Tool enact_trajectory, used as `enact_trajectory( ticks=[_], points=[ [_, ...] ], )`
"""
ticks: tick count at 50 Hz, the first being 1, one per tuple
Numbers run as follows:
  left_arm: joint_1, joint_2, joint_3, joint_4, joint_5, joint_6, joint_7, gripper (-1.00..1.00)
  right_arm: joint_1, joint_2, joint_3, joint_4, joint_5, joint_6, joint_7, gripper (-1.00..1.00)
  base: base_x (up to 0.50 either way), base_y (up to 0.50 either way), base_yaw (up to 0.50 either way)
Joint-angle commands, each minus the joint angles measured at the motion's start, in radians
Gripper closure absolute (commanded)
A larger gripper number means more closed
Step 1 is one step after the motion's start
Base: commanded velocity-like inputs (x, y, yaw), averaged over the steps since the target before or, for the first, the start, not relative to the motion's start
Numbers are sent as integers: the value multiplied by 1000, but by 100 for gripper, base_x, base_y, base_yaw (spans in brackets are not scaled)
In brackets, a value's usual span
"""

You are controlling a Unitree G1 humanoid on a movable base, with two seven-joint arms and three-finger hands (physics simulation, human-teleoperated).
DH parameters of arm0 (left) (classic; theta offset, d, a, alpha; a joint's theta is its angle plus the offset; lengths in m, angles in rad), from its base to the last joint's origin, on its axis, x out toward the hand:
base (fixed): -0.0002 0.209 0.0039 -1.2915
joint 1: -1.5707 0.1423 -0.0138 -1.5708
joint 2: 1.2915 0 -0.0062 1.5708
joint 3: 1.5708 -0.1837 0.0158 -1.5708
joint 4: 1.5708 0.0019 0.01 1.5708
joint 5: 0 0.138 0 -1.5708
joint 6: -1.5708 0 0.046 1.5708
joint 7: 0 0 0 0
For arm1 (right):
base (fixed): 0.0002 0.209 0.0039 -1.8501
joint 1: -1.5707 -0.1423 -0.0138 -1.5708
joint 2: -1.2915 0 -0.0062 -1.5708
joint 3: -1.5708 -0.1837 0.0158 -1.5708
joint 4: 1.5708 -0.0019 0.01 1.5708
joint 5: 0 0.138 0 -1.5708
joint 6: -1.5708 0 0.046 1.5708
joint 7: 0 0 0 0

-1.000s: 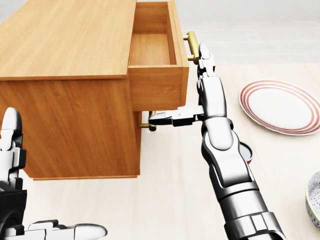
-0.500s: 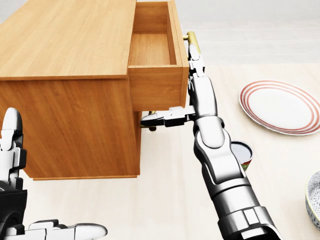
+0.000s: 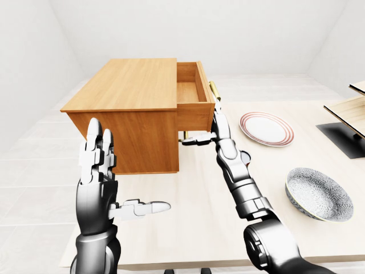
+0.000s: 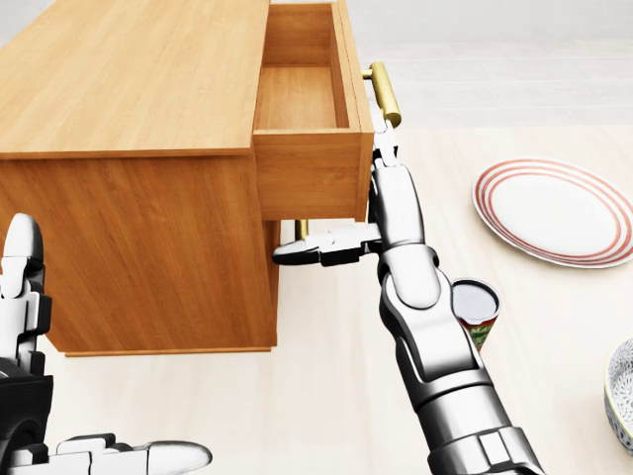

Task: Close the top drawer of the cabinet.

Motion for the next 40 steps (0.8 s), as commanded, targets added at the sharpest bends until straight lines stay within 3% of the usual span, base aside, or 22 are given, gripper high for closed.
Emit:
enact_trajectory(
  ticks=[1, 12, 24, 35, 40],
  points=[
    [0, 0, 0, 3, 1, -1, 1, -100, 63, 23, 36, -72, -20, 35, 41, -100, 0, 0, 0],
    [-1, -1, 2, 4, 0, -1, 1, -100, 87, 39, 44, -97, -36, 46, 48, -100, 0, 0, 0],
    [-3, -1, 4, 5, -4, 2, 0, -100, 97, 56, 54, -157, -44, 87, 54, -100, 0, 0, 0],
    [-4, -1, 3, 4, -5, 5, -1, -100, 101, 69, 64, -237, -38, 144, 58, -100, 0, 0, 0],
    [-4, -1, 5, 3, -9, 3, -2, -100, 104, 79, 74, -233, -43, 139, 56, -100, 0, 0, 0]
  ],
)
